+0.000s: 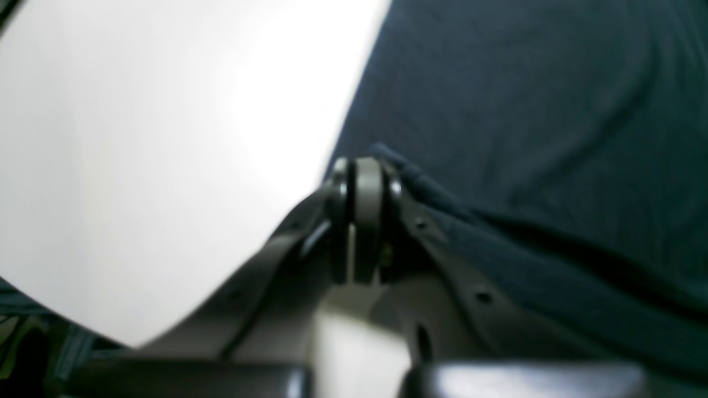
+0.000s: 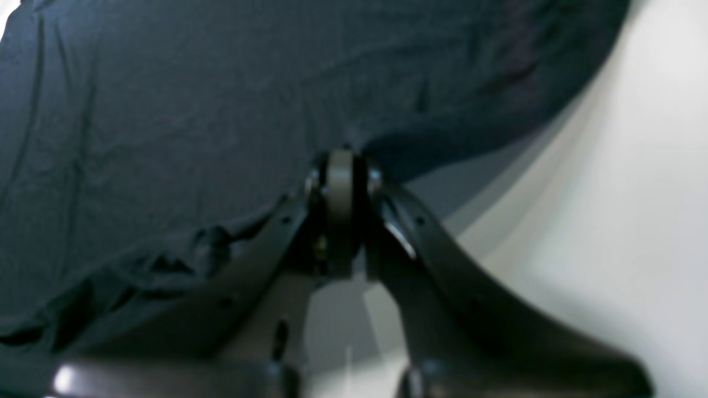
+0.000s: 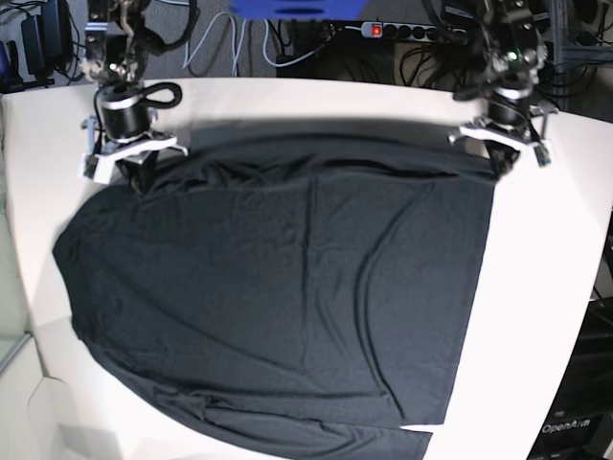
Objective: Fold the T-shirt properly
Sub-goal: 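Close both grippers on the shirt edge and lift it slightly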
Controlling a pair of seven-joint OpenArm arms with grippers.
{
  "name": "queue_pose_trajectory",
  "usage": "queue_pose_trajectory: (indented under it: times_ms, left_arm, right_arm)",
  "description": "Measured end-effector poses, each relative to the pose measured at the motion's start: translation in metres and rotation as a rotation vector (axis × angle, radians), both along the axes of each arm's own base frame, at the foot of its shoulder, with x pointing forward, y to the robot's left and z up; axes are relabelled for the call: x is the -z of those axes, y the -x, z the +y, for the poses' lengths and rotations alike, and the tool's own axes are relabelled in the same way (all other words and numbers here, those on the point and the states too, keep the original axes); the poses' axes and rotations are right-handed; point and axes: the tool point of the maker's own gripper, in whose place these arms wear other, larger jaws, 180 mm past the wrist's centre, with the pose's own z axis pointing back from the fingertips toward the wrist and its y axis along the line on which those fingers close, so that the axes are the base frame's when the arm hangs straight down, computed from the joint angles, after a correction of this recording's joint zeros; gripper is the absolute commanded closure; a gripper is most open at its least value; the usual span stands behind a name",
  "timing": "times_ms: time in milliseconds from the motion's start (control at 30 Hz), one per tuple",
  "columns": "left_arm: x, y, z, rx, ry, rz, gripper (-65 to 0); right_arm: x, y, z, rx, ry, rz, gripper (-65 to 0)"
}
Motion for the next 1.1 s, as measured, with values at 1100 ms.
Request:
queue_pose_trajectory:
  times_ms: [1100]
  left_arm:
    - [-0.039,-0.062,-0.003,0.020,0.041,-0.012,0.0]
  right_arm:
    - [-0.043,-0.077,0.007,-0.057,-0.016,-0.068,-0.2]
